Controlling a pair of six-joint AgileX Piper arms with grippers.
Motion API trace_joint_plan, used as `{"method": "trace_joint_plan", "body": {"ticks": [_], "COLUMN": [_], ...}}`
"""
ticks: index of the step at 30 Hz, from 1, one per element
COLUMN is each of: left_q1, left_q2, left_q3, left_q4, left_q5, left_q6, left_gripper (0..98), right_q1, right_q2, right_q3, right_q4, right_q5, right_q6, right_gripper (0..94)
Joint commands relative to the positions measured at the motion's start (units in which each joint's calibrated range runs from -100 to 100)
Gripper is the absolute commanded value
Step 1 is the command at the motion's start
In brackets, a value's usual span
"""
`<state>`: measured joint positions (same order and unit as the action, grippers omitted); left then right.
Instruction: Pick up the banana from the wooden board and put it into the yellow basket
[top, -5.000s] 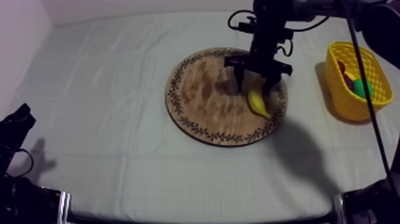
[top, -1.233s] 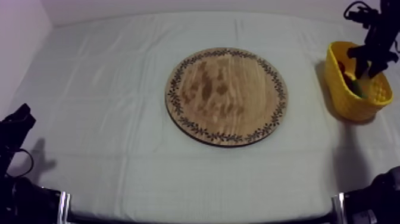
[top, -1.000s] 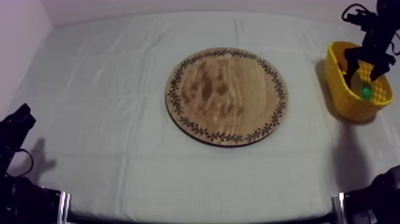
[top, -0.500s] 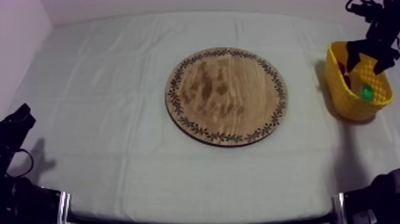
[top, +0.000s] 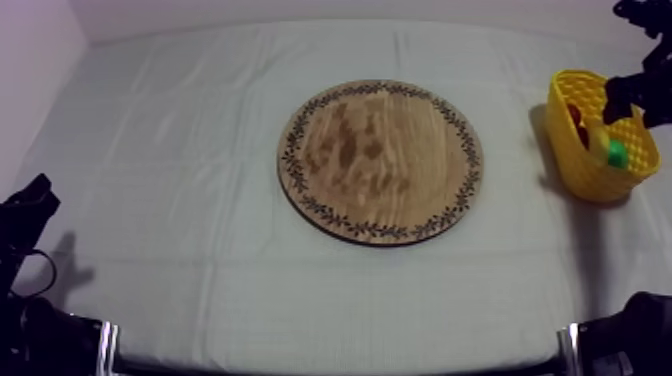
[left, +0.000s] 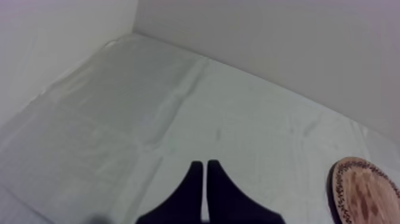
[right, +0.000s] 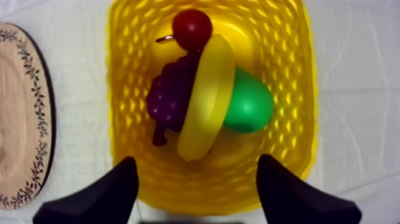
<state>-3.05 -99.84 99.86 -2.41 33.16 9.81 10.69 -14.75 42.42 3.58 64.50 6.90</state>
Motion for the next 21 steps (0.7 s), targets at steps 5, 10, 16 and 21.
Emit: {"method": "trace_joint_plan", "body": {"ticks": [5, 10, 16, 21], "left_q1": [-0.02, -0.02, -0.02, -0.02], "left_q2": [0.02, 0.02, 0.02, 0.02], "left_q3": [0.03, 0.03, 0.03, 0.03], "left_q4": [-0.01, -0.01, -0.01, -0.01], "left_q5": [-0.01, -0.01, -0.01, -0.01], "left_q6": [-0.01, -0.01, -0.01, -0.01], "left_gripper": [0.1, 0.1, 0.1, 0.1], "right_q1": [0.41, 1.02, 1.72, 3.36], "right_q2": [-14.18, -22.55, -32.92, -42.36], "right_q3": [11.36, 19.7, 29.55, 37.02], "right_q4": [-0.95, -2.47, -5.88, -11.07], "right_q5": [-8.68, -13.73, -18.69, -20.75], "right_q6": [1.87, 4.32, 8.55, 13.82], "right_gripper": [52.0, 48.6, 42.4, 31.1]}}
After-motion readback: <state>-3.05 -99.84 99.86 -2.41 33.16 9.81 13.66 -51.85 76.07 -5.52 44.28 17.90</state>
